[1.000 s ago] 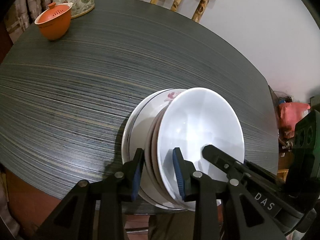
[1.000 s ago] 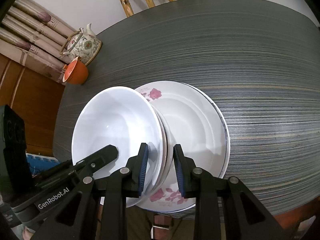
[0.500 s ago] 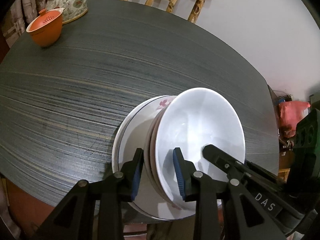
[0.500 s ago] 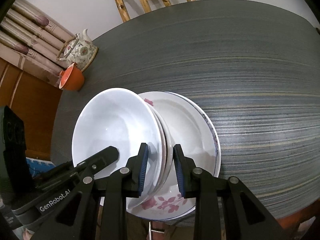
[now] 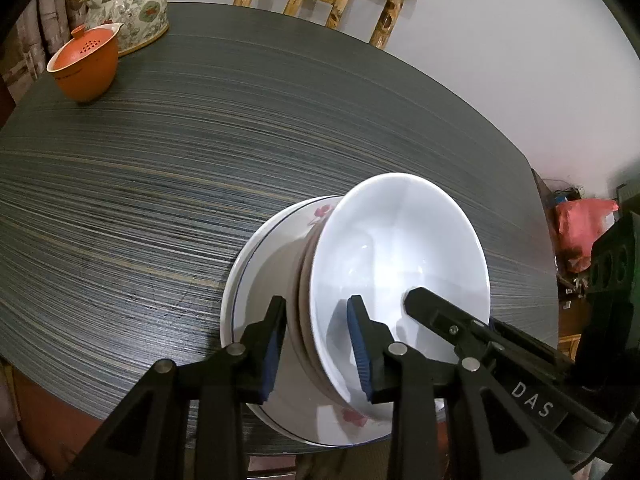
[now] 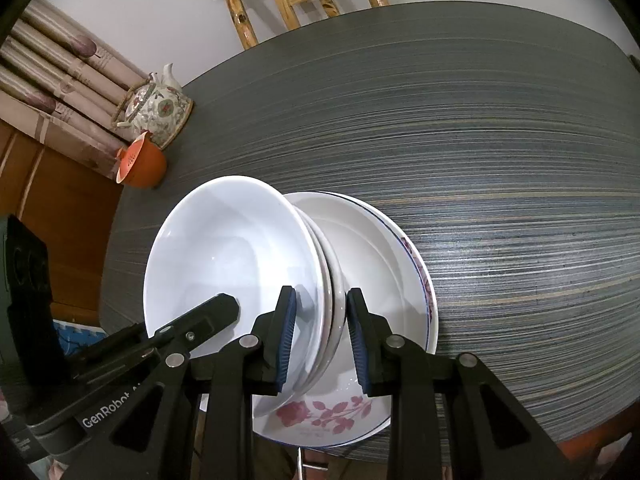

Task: Organize plates and bowls
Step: 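Lower the bowl stack onto the flowered plate stack with both grippers, then open both grippers and pull them back from the stack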

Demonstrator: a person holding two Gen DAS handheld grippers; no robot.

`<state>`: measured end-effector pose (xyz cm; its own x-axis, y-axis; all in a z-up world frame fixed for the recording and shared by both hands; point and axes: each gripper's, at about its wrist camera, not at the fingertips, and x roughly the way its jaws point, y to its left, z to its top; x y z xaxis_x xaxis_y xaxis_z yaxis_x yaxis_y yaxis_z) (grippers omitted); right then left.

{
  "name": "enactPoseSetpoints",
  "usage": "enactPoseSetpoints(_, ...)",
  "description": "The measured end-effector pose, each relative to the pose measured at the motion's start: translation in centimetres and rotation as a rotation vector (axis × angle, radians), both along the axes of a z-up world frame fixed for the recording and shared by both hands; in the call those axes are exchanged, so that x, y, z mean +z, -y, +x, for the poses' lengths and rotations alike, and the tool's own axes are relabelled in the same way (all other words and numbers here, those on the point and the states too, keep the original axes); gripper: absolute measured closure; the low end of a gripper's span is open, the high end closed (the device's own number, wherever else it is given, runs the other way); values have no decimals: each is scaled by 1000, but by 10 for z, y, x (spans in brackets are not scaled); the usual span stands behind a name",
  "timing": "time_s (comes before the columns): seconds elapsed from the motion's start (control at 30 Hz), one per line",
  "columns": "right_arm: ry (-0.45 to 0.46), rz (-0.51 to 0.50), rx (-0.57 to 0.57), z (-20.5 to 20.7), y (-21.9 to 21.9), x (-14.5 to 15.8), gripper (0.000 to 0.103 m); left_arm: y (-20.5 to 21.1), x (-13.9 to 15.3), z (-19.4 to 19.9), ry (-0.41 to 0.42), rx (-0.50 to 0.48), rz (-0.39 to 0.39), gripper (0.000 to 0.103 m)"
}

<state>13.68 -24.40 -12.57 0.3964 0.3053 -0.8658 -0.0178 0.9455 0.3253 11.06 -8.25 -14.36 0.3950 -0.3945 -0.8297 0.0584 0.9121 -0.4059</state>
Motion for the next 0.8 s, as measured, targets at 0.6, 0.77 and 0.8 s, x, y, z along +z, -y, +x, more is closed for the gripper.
enactPoseSetpoints(0.6, 8, -12, 1, -2, -4, 0, 70, -7, 7, -20, 66, -29, 47, 68)
enactPoseSetpoints(0.77, 48, -63, 9, -6, -9, 7, 59, -12, 13, -30, 108, -13, 69, 61)
enactPoseSetpoints(0.8, 58, -74, 8, -8, -10, 9, 59, -13, 14, -33, 120, -9, 75, 60)
